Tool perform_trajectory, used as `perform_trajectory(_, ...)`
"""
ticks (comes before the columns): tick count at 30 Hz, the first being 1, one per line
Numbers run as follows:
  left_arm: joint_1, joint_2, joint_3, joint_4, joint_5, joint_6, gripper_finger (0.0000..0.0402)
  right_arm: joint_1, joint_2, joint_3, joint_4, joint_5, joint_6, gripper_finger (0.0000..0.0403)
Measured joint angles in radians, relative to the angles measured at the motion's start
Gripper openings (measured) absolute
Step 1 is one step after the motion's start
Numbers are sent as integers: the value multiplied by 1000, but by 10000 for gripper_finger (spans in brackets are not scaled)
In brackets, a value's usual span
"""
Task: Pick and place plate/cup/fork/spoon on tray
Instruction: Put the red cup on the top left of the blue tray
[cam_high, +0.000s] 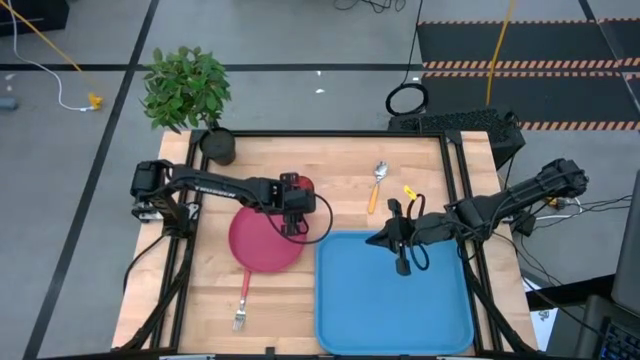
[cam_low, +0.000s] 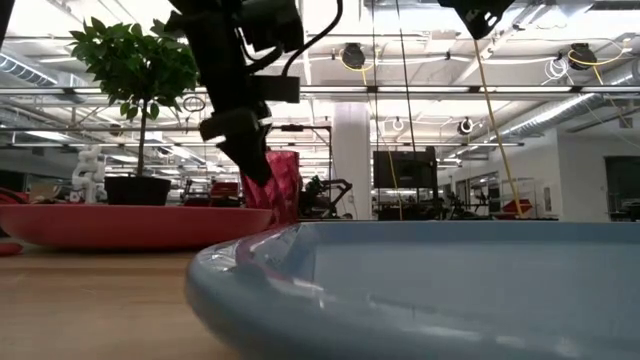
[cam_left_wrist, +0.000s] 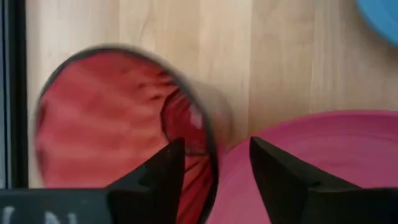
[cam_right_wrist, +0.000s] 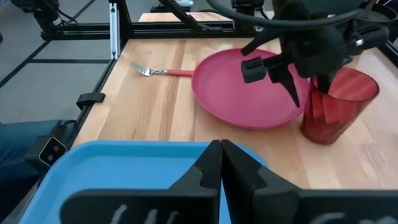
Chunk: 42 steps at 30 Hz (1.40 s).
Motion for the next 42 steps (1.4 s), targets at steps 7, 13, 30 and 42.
perform_trajectory(7, -15, -4, -18, 63, 0, 52, 60, 0, 0, 0, 3, 10, -7, 0)
perform_trajectory(13, -23, -20, -10, 66, 1, 69, 15, 0, 0, 0, 50, 162, 13, 0)
perform_trajectory(30, -109, -128, 32, 189, 1, 187, 19, -54, 8, 0, 453, 258, 36, 0)
perform_trajectory(42, -278, -226, 150, 106, -6, 167, 10, -30, 18, 0, 303, 192, 192, 0)
